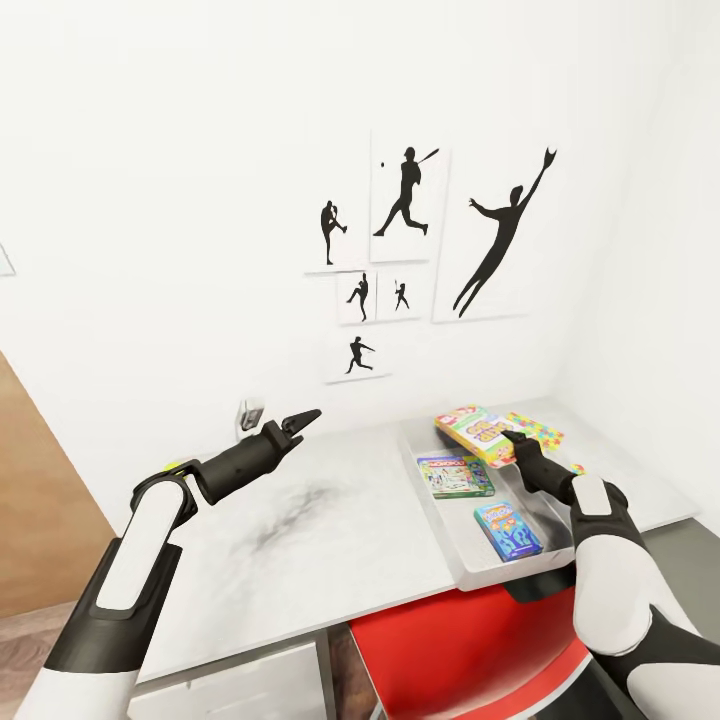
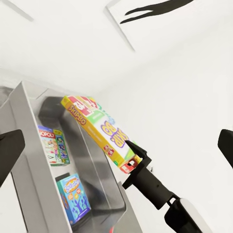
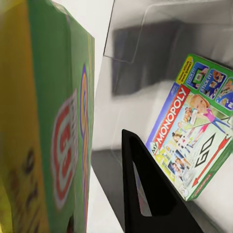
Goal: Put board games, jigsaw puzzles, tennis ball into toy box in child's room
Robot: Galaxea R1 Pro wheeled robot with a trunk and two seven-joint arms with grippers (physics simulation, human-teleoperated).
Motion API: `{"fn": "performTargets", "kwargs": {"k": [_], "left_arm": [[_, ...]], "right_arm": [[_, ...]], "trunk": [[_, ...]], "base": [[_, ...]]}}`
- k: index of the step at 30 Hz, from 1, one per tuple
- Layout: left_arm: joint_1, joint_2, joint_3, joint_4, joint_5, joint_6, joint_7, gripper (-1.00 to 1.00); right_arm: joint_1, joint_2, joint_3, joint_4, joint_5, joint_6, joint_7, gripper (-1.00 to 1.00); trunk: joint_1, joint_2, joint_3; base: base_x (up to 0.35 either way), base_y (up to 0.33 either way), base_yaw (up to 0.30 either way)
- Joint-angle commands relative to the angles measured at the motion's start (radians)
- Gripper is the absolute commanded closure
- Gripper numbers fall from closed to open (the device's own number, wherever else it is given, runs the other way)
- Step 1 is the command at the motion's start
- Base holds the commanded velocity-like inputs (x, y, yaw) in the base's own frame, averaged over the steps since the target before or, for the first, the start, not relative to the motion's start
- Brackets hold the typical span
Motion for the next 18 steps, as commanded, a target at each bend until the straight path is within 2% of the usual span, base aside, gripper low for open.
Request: {"fn": "performTargets", "kwargs": {"k": [1,18], "left_arm": [[-0.001,0.001,-0.001,-0.001,0.010,0.002,0.008,-1.00],[-0.001,0.001,0.000,0.004,0.009,0.002,0.008,-1.00]], "right_arm": [[-0.002,0.001,-0.006,-0.001,-0.002,0.007,0.003,1.00],[0.003,-0.002,-0.006,-0.001,-0.005,0.006,-0.002,1.00]], "trunk": [[0.001,-0.002,-0.002],[0.001,-0.002,-0.016]], "base": [[0.000,0.000,0.000],[0.000,0.000,0.021]]}}
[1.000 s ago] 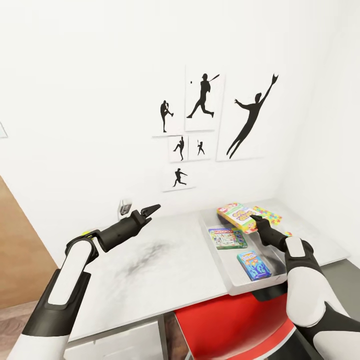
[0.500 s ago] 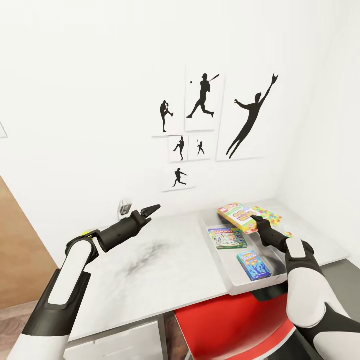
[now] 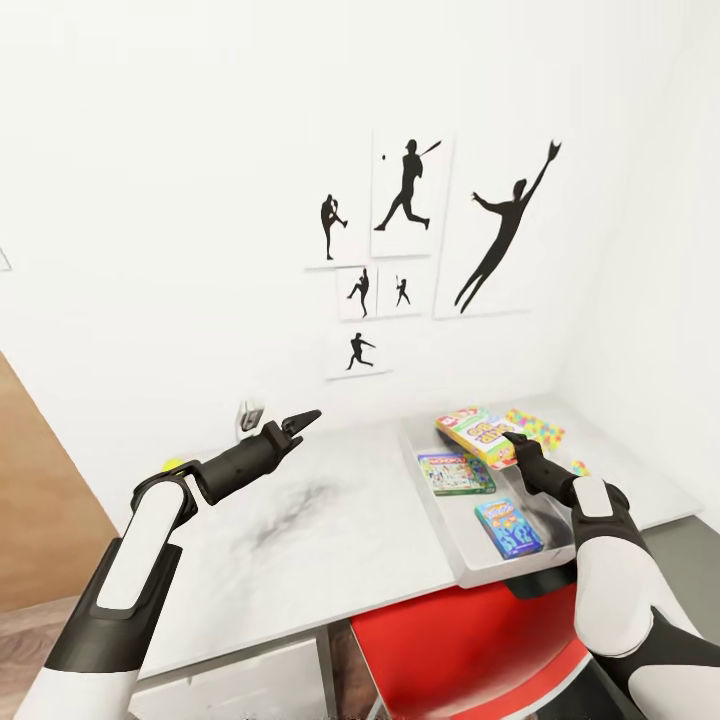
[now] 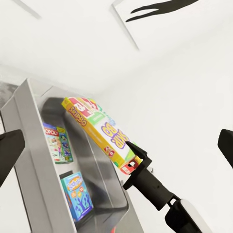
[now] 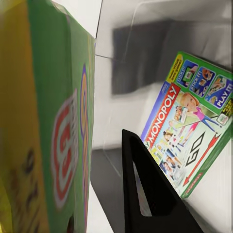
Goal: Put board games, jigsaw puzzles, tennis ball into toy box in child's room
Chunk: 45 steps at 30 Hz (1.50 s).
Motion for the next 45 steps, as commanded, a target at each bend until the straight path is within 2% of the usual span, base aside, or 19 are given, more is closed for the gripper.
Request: {"fn": "performTargets", "kwargs": {"k": [1,35,45], "left_arm": [[-0.001,0.001,-0.001,-0.001,0.010,0.002,0.008,-1.00],[-0.001,0.002,0.001,0.000,0.008,0.002,0.008,-1.00],[-0.001,0.002,0.001,0.000,0.008,0.002,0.008,-1.00]], "right_arm": [[-0.002,0.000,-0.006,-0.001,-0.002,0.007,0.003,1.00],[0.001,-0.004,-0.006,-0.001,-0.002,0.007,0.002,1.00],[0.002,-0.005,-0.007,-0.001,-0.002,0.007,-0.017,1.00]], "trunk": [[0.001,-0.002,-0.004],[0.001,-0.002,-0.058],[0.001,-0.002,-0.074]], "base": [[0.000,0.000,0.008],[0.000,0.000,0.001],[0.000,0.000,0.000]]}}
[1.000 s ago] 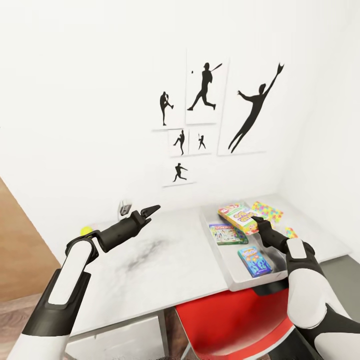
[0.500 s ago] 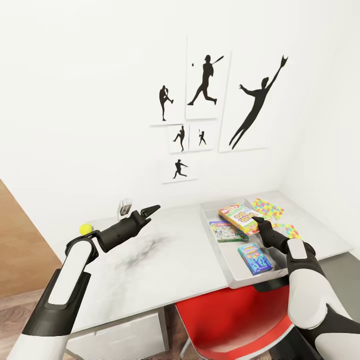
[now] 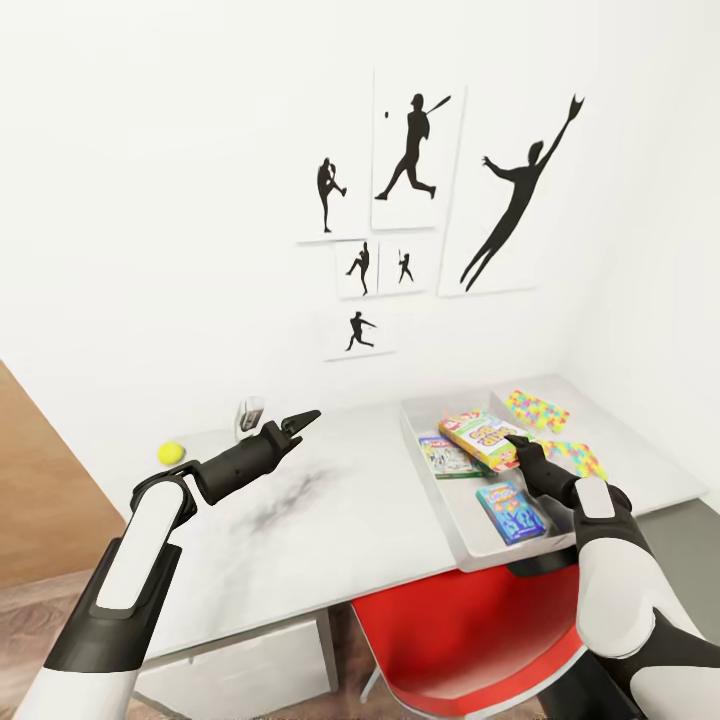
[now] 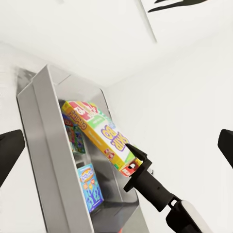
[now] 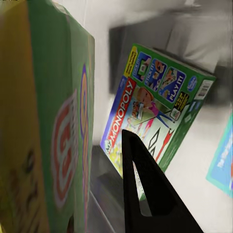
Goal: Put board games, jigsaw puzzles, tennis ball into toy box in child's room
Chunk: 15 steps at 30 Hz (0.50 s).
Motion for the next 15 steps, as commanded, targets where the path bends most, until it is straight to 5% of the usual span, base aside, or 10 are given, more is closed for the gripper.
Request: {"fn": "performTargets", "kwargs": {"k": [1,15], "left_arm": [[-0.001,0.000,-0.001,-0.001,0.010,0.002,0.008,-1.00],[-0.001,-0.001,-0.001,-0.003,0.018,0.002,-0.002,-1.00]], "right_arm": [[-0.002,0.001,-0.006,-0.001,-0.002,0.007,0.001,1.00],[-0.002,0.001,-0.006,-0.001,-0.005,0.007,-0.006,1.00]], "trunk": [[0.001,-0.002,-0.003],[0.001,-0.002,-0.009]], "base": [[0.000,0.000,0.000],[0.000,0.000,0.000]]}}
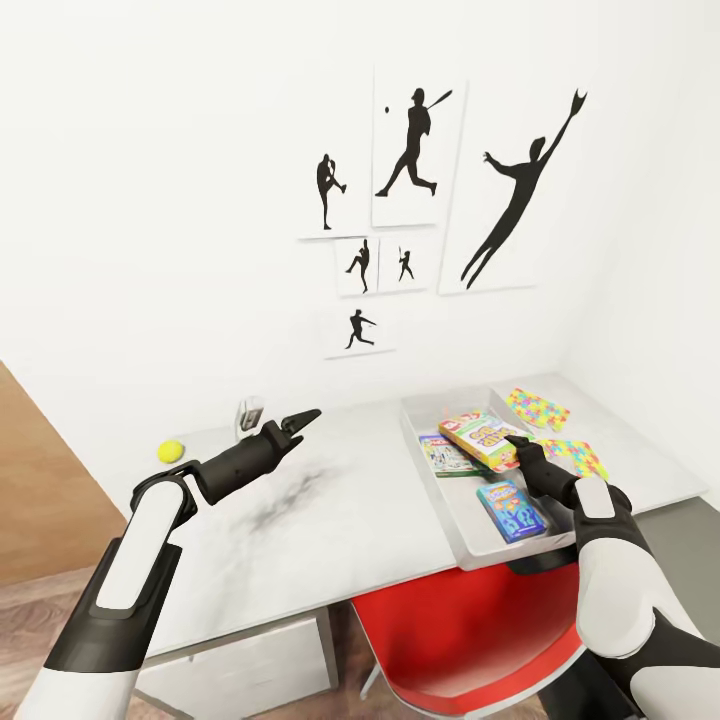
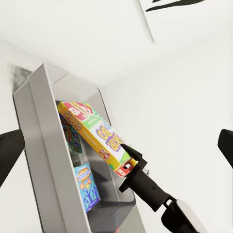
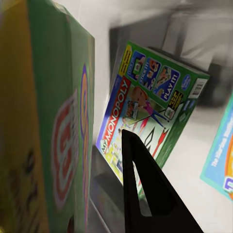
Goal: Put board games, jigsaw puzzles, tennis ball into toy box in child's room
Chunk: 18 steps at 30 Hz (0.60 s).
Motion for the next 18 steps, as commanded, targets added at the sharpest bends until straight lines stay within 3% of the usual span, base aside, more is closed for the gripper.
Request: {"fn": "performTargets", "kwargs": {"k": [1,11,15,18], "left_arm": [[-0.001,0.001,-0.001,-0.001,0.008,0.002,0.007,-1.00],[-0.001,0.000,-0.003,-0.018,0.016,0.010,-0.013,-1.00],[-0.001,-0.001,-0.005,-0.024,0.025,0.015,-0.049,-1.00],[-0.001,0.000,-0.006,-0.028,0.053,0.017,-0.101,-1.00]], "right_arm": [[-0.002,0.001,-0.006,-0.001,-0.001,0.007,0.003,1.00],[-0.001,0.001,-0.005,-0.001,-0.022,0.007,0.002,1.00],[0.000,0.001,-0.005,-0.001,-0.028,0.007,0.002,1.00],[0.000,0.000,-0.005,-0.001,-0.031,0.007,0.002,1.00]], "trunk": [[0.001,-0.002,-0.002],[0.001,-0.002,-0.003],[0.001,-0.002,-0.003],[0.001,-0.002,-0.003]], "base": [[0.000,0.000,0.000],[0.000,0.000,0.000],[0.000,0.000,0.000],[0.000,0.000,0.000]]}}
